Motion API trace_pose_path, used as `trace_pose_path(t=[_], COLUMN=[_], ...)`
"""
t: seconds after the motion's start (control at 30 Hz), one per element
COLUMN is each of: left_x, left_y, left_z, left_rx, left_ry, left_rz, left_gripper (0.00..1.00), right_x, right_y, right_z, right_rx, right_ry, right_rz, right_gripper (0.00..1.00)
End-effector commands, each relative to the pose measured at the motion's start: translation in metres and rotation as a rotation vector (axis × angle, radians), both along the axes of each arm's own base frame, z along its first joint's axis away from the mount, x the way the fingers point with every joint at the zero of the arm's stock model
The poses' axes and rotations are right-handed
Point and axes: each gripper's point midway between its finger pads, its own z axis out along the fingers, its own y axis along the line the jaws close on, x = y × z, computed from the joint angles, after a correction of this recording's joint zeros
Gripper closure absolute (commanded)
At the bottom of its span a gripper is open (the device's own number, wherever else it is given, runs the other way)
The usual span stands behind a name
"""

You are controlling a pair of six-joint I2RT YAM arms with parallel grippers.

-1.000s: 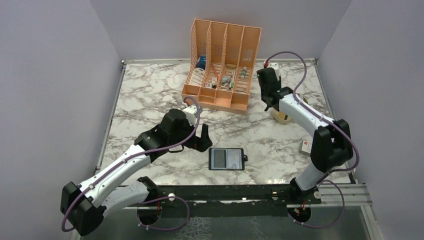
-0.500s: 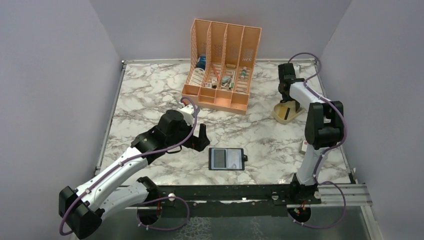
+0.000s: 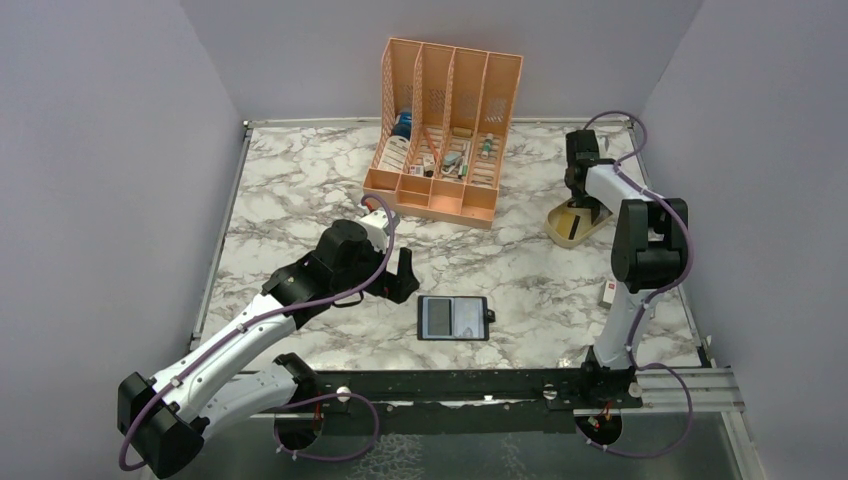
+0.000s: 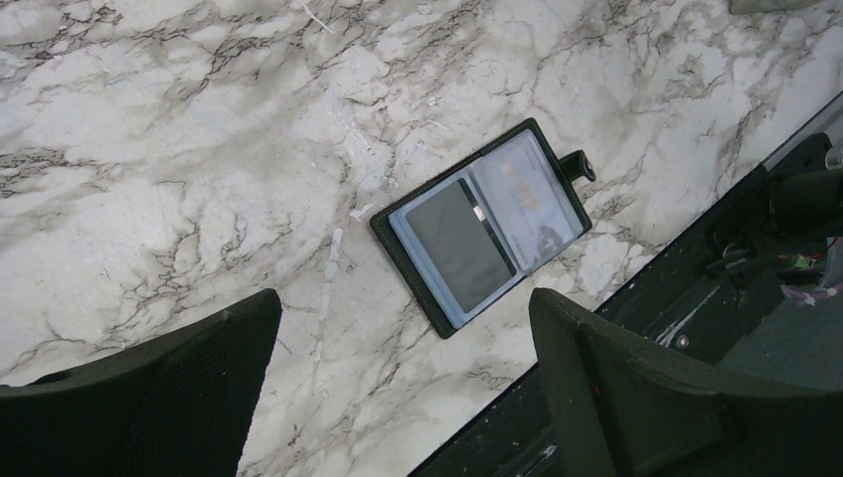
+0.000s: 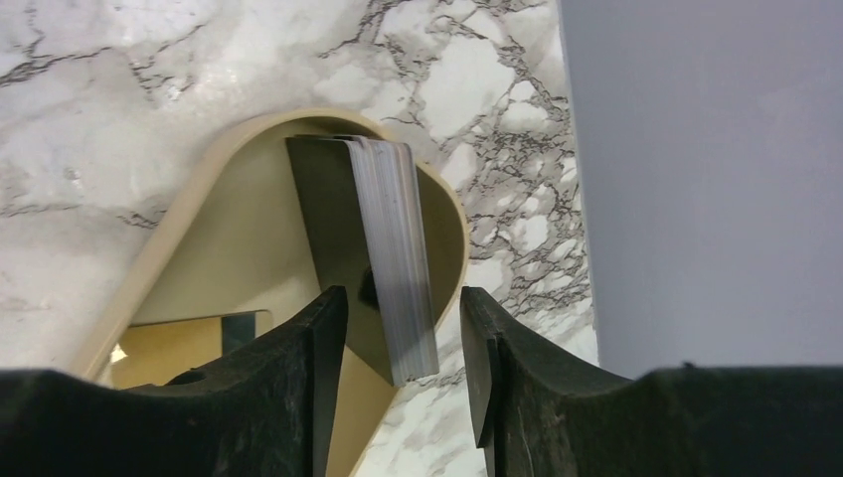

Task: Put the credit cards into the card holder
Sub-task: Pick up the credit card from the storage box.

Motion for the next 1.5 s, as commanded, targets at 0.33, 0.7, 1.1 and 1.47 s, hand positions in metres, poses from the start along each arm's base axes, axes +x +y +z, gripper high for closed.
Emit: trace_pose_path(t=[0.33,0.7,1.1,1.47], left_x=[0.005,0.005,0.005,0.005], left_y=[0.004,0.004,0.004,0.005], left_z=[0.007,0.007,0.008,0.008], left_rx=[0.008,0.004,0.002,0.002], left_ry=[-0.033,-0.030,-0.033,-0.032], left_rz=[0.020,0.017,0.019,0.020], left_gripper=[0.01,0.01,0.01,0.01], right_x=[0.013,0.016,0.020,0.021], right_y=[-0.010,-0.009,-0.007,-0.009], right_z=[0.008,0.013,0.009,0.005], right_rx=[-0.001,-0.001,0.009,-0.001], right_ry=[-0.039,-0.045,-0.034,-0.020], right_rz=[-0.001,0.007,0.026,0.028], right_gripper=[0.61,0.64,0.69,0.69])
